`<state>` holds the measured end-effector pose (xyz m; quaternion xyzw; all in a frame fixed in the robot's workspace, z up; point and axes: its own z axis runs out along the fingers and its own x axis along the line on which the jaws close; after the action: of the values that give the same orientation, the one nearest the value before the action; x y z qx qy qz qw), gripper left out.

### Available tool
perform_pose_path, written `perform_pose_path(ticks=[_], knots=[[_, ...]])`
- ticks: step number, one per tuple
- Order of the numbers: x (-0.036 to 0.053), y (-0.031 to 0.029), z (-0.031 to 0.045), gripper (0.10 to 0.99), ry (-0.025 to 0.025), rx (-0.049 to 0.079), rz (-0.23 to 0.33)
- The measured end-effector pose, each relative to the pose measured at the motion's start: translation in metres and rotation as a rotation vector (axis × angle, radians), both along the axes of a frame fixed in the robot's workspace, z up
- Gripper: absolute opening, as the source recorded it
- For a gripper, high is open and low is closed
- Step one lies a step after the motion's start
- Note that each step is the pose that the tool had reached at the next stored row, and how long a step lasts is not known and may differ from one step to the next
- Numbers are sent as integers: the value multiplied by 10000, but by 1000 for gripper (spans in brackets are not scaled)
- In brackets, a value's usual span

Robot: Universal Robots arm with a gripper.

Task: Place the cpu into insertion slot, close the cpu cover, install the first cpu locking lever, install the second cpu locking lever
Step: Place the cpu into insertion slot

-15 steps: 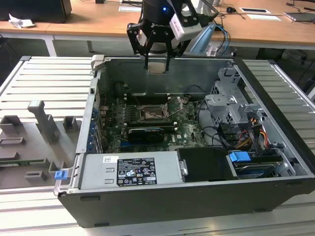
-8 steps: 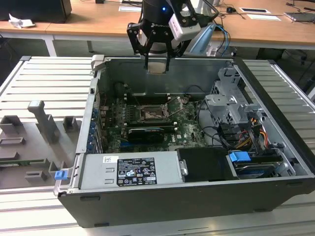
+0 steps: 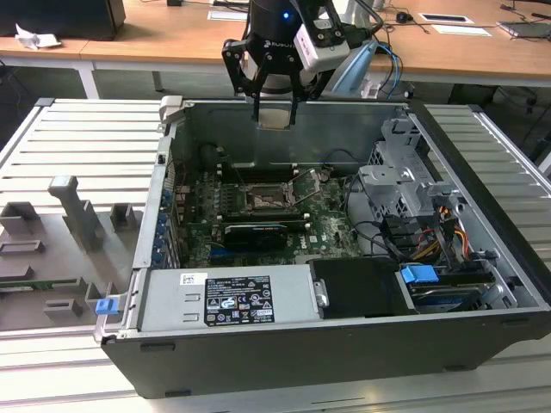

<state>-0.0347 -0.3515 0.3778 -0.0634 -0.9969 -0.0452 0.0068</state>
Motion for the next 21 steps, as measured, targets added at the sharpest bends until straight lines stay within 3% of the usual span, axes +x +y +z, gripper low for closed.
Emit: perform_pose_path(ticks=[21], knots=[[-1, 0, 0, 529, 0, 1, -534]])
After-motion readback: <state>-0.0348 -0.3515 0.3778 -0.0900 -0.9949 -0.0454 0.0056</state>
